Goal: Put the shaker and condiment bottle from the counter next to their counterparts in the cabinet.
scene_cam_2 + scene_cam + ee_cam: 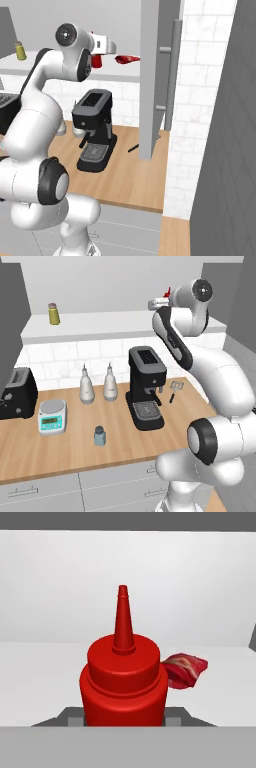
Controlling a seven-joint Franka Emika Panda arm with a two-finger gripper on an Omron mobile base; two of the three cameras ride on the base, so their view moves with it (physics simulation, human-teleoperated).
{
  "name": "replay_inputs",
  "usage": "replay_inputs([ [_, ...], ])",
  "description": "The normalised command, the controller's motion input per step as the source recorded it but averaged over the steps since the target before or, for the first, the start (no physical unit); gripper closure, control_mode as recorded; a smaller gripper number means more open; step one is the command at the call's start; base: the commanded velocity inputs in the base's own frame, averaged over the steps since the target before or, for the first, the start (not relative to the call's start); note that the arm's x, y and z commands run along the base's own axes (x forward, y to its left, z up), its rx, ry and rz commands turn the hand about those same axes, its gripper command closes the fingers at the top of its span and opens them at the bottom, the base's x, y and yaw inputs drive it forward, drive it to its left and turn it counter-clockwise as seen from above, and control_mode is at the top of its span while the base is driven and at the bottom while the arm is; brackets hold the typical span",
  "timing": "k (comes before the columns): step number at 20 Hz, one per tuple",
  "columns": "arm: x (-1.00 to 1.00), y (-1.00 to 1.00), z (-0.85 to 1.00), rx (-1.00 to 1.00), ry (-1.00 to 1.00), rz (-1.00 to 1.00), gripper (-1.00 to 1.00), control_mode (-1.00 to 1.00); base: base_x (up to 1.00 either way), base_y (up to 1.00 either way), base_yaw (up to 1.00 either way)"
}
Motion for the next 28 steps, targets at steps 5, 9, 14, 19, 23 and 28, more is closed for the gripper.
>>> replay_inputs([
  [5,0.35,0.00,-0.09,0.00,-0.03,0.00,1.00,-1.00,0.00,0.00,0.00],
  [9,0.41,0.00,-0.05,0.00,-0.03,0.00,1.00,-1.00,0.00,0.00,0.00],
  [14,0.44,0.00,0.00,0.00,-0.03,0.00,1.00,-1.00,0.00,0.00,0.00],
  [19,0.36,0.00,0.00,0.00,0.00,0.00,1.00,-1.00,0.00,0.00,0.00],
  [23,0.38,0.00,0.00,0.00,0.00,0.00,1.00,-1.00,0.00,0.00,0.00],
  [28,0.37,0.00,0.00,0.00,0.00,0.00,1.00,-1.00,0.00,0.00,0.00],
])
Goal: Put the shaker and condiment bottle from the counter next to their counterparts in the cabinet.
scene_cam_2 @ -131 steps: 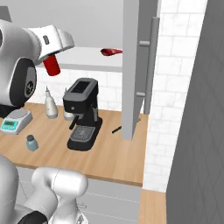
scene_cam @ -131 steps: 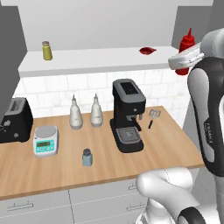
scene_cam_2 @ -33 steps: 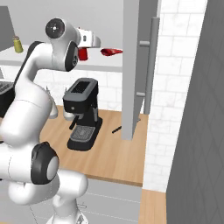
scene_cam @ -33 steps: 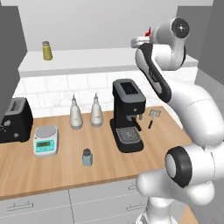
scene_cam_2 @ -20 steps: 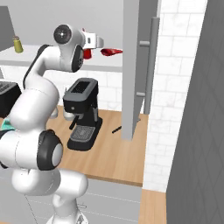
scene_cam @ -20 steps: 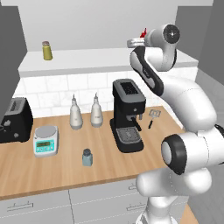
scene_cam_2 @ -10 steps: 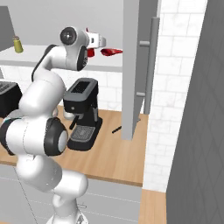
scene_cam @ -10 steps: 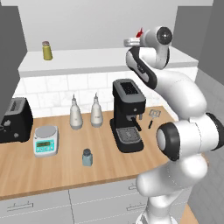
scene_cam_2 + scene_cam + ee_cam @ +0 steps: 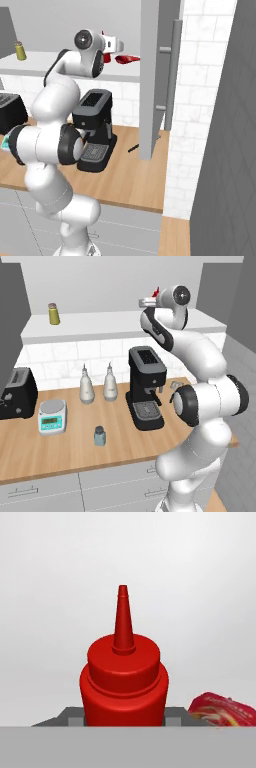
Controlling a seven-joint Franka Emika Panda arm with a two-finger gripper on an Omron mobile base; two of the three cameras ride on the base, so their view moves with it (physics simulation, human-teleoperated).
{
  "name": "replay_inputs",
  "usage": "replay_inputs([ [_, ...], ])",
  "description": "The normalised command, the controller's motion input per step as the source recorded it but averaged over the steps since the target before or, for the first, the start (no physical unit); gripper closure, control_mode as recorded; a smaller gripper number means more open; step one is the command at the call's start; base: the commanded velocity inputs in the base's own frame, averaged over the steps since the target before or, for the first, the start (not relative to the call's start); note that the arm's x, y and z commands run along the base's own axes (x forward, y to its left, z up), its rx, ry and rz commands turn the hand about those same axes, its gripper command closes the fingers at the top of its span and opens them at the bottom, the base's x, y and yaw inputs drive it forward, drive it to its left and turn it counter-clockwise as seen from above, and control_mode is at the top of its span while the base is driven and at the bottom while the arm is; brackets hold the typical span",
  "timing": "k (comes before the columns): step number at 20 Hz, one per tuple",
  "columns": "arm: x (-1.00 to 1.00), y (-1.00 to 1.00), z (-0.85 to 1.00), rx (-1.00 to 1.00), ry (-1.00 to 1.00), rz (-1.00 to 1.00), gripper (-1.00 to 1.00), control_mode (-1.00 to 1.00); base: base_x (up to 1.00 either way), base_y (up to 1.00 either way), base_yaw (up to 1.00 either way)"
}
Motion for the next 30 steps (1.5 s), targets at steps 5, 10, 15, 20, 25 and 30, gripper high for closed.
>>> replay_inputs([
  [5,0.37,0.00,0.00,0.00,0.00,0.00,-1.00,-1.00,0.00,0.00,0.00],
  [10,0.18,0.00,0.00,0.00,0.00,0.00,-1.00,-1.00,0.00,0.00,0.00],
  [15,0.12,0.00,0.00,0.00,0.00,0.00,-1.00,-1.00,0.00,0.00,0.00],
  [20,-0.22,0.00,0.00,0.05,-0.05,0.03,-1.00,-1.00,0.00,0.00,0.00],
  [25,-0.48,-0.01,0.00,0.07,-0.08,0.05,-1.00,-1.00,0.00,0.00,0.00],
  [30,-0.52,-0.16,0.00,0.03,-0.07,0.03,-1.00,-1.00,0.00,0.00,0.00],
])
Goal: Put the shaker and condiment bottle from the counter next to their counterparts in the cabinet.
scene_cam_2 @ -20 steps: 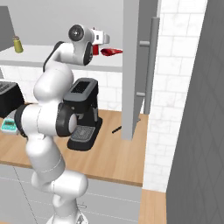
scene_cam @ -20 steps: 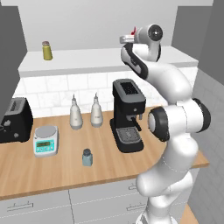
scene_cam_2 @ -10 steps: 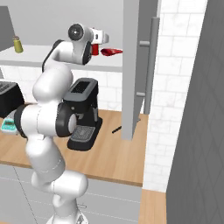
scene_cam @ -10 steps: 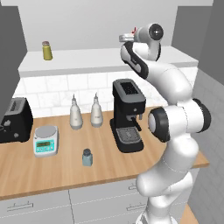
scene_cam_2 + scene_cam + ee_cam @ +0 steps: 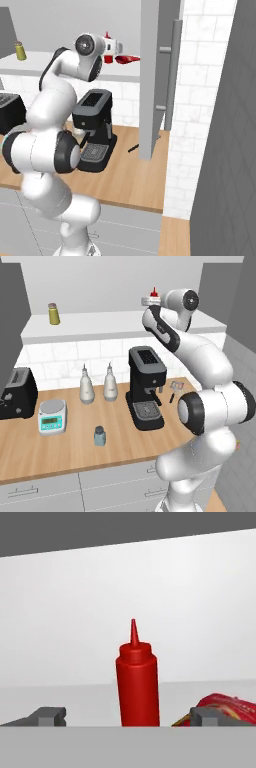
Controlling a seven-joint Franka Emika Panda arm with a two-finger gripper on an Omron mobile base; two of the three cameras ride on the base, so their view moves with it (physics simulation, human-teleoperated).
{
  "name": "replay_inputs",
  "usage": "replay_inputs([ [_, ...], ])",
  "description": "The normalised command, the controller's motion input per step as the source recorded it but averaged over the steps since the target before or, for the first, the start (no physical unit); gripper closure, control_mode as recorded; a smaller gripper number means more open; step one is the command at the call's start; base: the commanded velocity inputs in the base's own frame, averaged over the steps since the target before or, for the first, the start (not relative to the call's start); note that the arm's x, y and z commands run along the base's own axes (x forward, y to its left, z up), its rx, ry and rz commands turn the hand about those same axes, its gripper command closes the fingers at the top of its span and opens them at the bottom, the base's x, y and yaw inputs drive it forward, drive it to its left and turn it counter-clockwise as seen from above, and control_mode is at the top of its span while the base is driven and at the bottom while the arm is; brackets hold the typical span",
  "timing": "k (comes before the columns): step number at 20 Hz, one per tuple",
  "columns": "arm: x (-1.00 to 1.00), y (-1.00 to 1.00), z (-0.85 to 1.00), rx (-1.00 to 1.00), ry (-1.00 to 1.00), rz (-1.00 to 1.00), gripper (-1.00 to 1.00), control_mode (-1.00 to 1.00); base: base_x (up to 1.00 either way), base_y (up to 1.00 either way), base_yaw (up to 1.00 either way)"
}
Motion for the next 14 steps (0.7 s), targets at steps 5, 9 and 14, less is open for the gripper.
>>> replay_inputs([
  [5,-0.52,-0.37,-0.03,0.00,-0.05,0.00,-1.00,-1.00,0.00,0.00,0.00],
  [9,-0.60,-0.19,-0.02,0.00,-0.05,0.01,-1.00,-1.00,0.00,0.00,0.00],
  [14,-0.71,0.00,-0.03,0.01,-0.08,0.10,-1.00,-1.00,0.00,0.00,0.00],
])
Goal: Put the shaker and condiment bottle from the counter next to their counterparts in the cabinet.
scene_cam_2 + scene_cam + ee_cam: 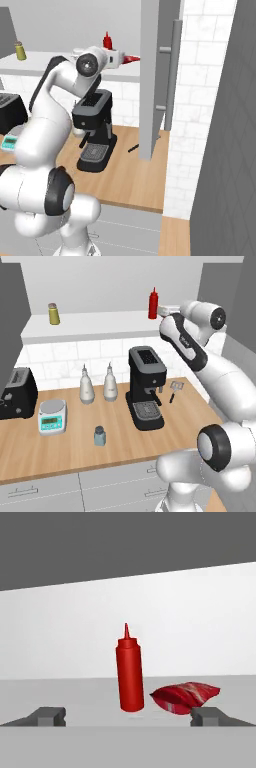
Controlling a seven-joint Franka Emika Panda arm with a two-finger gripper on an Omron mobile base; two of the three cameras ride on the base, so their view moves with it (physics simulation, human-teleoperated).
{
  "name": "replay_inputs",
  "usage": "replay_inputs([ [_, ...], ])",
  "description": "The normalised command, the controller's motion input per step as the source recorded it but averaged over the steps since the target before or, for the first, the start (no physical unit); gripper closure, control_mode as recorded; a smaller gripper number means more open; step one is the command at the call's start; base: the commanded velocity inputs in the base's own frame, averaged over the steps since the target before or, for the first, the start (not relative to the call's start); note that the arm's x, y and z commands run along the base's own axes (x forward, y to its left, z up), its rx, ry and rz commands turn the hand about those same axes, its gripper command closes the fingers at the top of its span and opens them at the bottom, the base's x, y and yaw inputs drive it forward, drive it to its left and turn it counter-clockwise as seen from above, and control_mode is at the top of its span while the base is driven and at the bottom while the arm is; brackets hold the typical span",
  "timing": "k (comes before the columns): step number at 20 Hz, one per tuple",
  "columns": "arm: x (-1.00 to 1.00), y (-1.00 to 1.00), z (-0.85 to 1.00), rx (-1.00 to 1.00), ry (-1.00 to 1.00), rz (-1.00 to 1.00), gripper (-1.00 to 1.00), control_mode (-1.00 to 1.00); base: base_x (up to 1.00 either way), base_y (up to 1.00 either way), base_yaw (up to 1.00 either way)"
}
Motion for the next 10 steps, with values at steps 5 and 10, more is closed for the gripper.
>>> replay_inputs([
  [5,-0.74,0.00,-0.20,0.08,-0.08,0.29,-1.00,-1.00,0.00,0.00,0.00],
  [10,-0.75,0.00,-0.22,0.09,-0.05,0.35,-1.00,-1.00,0.00,0.00,0.00],
])
